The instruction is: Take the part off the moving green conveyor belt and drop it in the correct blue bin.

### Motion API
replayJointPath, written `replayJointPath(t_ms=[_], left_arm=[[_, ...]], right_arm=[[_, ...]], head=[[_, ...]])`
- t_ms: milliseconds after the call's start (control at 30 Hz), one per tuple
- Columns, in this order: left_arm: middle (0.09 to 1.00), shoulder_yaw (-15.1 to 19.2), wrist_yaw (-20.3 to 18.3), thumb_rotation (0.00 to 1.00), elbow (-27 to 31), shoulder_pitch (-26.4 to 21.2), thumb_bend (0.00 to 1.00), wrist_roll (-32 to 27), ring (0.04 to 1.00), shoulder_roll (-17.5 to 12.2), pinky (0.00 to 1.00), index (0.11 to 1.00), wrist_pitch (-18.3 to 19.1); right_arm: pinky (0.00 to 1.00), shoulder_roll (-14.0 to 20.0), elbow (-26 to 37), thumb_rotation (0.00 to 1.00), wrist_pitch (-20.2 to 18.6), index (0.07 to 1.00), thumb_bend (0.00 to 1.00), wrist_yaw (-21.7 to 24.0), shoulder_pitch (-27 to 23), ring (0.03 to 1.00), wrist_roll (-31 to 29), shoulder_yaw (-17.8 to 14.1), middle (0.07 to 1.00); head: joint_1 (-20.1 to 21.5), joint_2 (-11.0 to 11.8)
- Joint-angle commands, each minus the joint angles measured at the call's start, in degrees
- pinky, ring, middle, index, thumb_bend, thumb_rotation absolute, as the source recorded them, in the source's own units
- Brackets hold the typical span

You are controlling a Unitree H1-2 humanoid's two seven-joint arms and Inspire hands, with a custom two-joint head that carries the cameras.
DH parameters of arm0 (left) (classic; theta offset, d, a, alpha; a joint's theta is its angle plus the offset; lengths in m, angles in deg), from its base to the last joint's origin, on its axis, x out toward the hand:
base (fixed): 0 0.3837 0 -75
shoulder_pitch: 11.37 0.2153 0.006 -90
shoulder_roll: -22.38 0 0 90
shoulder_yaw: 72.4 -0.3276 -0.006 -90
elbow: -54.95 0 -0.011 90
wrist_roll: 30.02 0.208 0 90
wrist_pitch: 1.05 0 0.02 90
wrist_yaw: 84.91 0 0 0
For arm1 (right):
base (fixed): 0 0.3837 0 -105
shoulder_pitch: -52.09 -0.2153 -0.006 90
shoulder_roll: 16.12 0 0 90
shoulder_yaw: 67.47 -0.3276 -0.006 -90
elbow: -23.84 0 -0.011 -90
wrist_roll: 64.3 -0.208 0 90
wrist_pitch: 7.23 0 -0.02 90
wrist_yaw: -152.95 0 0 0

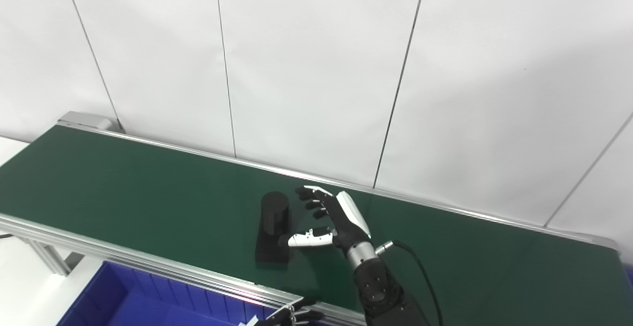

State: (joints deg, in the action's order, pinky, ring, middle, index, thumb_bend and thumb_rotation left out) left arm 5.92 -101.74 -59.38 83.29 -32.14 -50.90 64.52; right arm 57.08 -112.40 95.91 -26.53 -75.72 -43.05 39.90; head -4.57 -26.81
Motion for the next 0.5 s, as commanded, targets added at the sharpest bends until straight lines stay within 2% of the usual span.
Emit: replayJointPath(t_ms=[0,133,467], left_arm=[[0.82,-0.3,0.4,0.42,1.5,-0.5,0.88,0.1,0.775,0.8,0.69,0.897,-2.2],[0.817,-0.5,1.0,0.43,1.7,-0.4,0.89,1.0,0.765,0.9,0.68,0.901,-2.3],[0.816,-1.1,1.6,0.43,2.2,0.1,0.88,1.1,0.762,1.6,0.68,0.9,-2.2]], right_arm=[[0.68,-0.8,0.2,0.23,2.8,0.792,0.86,-1.0,-3.3,0.751,0.0,0.1,0.788],[0.68,-0.7,-1.1,0.21,3.6,0.791,0.86,-1.3,-3.9,0.747,0.5,0.5,0.782],[0.66,-0.4,-1.8,0.22,3.3,0.796,0.84,-2.4,-4.9,0.736,3.5,3.0,0.774]], head=[[-0.1,0.1],[-0.3,0.0],[-0.6,-0.4]])
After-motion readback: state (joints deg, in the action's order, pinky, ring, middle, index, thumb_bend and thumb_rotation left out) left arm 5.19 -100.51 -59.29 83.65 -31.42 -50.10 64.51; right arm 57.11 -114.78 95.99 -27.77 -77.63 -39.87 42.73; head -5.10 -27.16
